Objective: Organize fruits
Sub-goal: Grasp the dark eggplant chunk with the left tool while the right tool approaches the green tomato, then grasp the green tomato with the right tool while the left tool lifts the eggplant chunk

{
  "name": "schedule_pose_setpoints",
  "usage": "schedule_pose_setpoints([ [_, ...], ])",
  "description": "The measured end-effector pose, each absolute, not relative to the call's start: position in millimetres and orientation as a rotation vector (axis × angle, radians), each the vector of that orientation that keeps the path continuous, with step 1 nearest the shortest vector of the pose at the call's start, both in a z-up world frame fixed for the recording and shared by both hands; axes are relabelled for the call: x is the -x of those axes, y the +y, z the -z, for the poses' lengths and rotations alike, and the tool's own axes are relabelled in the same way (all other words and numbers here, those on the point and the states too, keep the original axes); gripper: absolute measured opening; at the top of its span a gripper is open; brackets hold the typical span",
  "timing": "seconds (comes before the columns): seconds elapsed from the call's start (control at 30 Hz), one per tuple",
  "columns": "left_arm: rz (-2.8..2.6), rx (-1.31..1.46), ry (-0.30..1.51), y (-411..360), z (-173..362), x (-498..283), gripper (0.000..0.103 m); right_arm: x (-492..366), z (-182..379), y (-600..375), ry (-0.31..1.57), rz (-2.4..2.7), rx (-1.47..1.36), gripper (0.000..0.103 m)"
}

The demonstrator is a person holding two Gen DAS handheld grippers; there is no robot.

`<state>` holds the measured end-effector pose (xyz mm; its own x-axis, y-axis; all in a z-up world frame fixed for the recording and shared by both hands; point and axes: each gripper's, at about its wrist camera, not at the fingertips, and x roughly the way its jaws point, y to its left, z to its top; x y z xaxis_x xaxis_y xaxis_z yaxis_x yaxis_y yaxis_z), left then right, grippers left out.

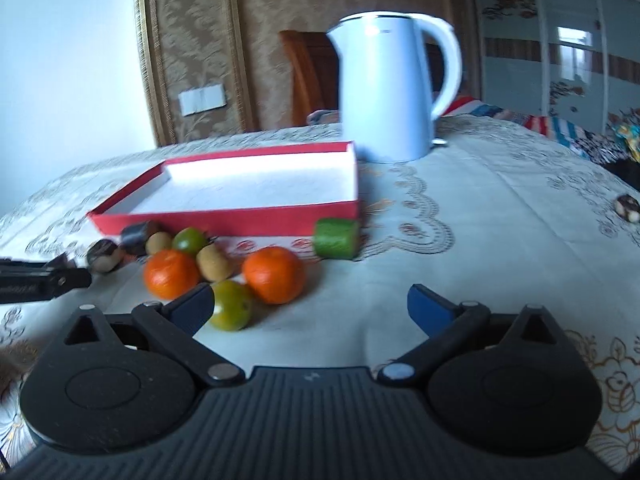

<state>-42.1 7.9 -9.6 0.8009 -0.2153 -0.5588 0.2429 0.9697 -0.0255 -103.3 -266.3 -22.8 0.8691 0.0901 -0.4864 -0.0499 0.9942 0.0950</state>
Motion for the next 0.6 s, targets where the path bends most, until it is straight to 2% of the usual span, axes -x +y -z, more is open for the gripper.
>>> schedule_pose_setpoints([
  [0.2,0.252,-0.045,0.588,8.1,10.5,43.3,0.044,90.7,27.9,-245.4,0.567,-0.126,-0.063,0.068],
  [0.27,0.254,-0.044,0.589,8.0,10.6,43.3,0.044,85.6,30.0,-242.3,0.593,-0.143,-0.068,0.055],
  [0.37,0.256,-0.042,0.592,8.2,11.0,43.1,0.044,83.2,30.1,-236.0,0.598,-0.143,-0.042,0.053],
  [0.47,0.259,-0.045,0.594,7.7,11.5,43.1,0.044,80.3,30.1,-234.4,0.608,-0.152,-0.046,0.044],
  [0.6,0.260,-0.051,0.591,6.6,11.9,43.7,0.044,80.0,29.4,-231.9,0.609,-0.152,-0.048,0.044],
])
